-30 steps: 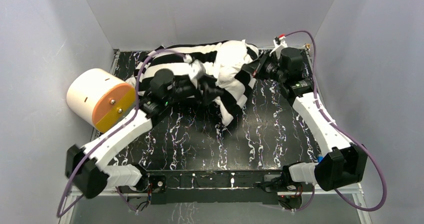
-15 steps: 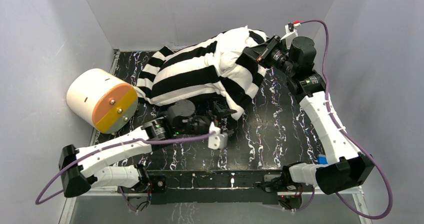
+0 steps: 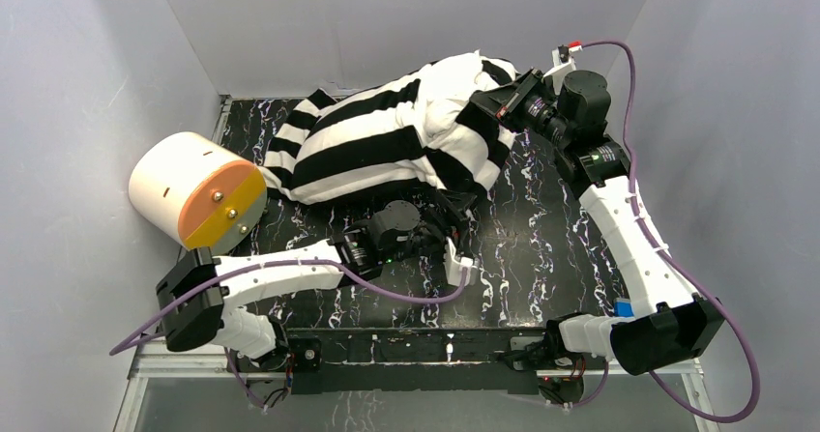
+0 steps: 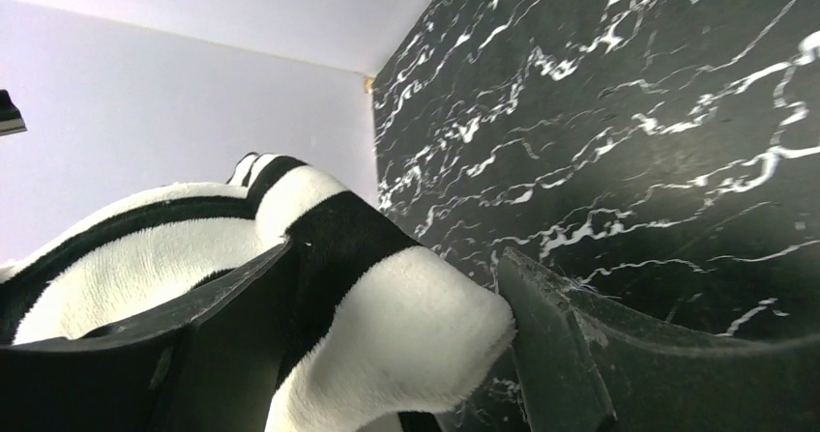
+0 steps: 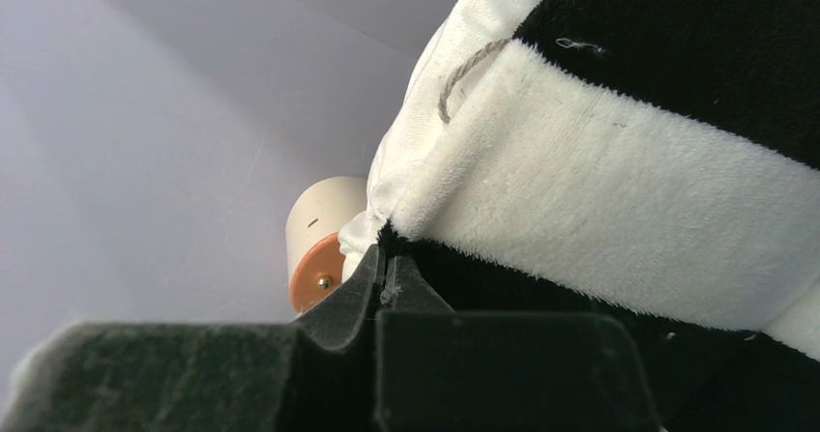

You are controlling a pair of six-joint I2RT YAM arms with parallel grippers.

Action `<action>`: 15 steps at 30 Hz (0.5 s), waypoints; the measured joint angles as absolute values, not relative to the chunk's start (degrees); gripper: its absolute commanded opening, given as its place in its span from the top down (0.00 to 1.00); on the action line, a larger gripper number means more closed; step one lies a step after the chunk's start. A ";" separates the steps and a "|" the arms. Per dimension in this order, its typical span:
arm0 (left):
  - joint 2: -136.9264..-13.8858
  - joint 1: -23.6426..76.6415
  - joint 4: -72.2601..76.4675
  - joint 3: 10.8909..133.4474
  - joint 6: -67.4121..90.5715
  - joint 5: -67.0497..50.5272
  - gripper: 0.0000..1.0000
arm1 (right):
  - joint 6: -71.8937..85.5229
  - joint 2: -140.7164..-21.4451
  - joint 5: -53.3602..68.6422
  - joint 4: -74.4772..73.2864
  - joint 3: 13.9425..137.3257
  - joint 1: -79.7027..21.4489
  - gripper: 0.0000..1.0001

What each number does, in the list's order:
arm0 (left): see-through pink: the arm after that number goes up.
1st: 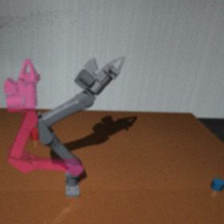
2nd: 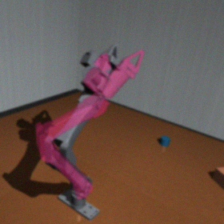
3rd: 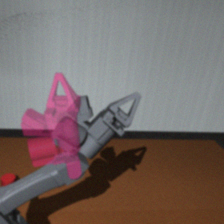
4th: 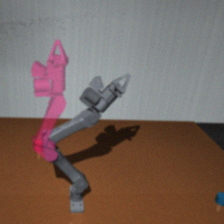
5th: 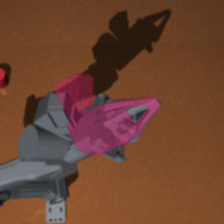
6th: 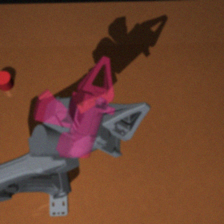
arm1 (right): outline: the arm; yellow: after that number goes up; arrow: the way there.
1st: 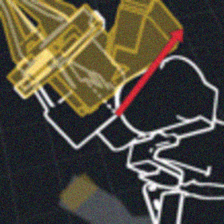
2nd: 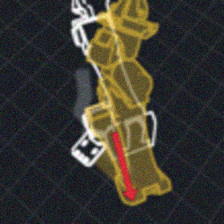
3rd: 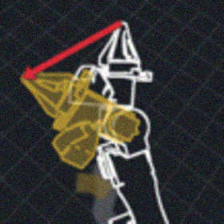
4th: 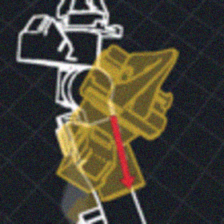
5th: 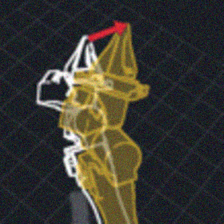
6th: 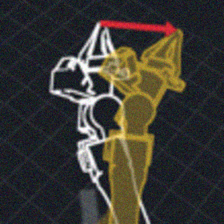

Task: Put the pillow into the pillowcase
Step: Smooth out the pillow at the center of the board.

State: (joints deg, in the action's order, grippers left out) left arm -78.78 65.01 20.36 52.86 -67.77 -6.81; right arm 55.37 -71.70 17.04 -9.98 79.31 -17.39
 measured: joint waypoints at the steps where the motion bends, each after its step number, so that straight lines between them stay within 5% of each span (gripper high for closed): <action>1: -79.70 65.01 21.87 52.86 -68.82 -5.80 0.30 | 55.46 -71.70 17.06 -10.00 79.31 -17.39 1.00; 4: -82.56 65.01 24.99 53.12 -71.40 -3.05 0.46 | 55.77 -71.70 17.04 -9.93 79.31 -17.39 1.00; 7: -86.21 65.01 27.44 54.28 -72.86 0.05 1.00 | 55.77 -71.70 17.04 -9.87 79.31 -17.39 1.00; 9: -87.74 65.01 29.23 55.18 -73.01 1.96 1.00 | 55.35 -71.70 17.04 -10.00 79.31 -17.39 0.98; 15: -89.52 64.23 28.27 71.09 -59.96 8.45 1.00 | 43.75 -69.71 16.23 -10.76 79.29 -17.39 0.59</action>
State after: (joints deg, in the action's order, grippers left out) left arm -89.52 64.23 28.27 71.09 -59.96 8.45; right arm 43.75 -69.71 16.23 -10.76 79.29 -17.39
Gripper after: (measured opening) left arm 0.058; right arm 0.240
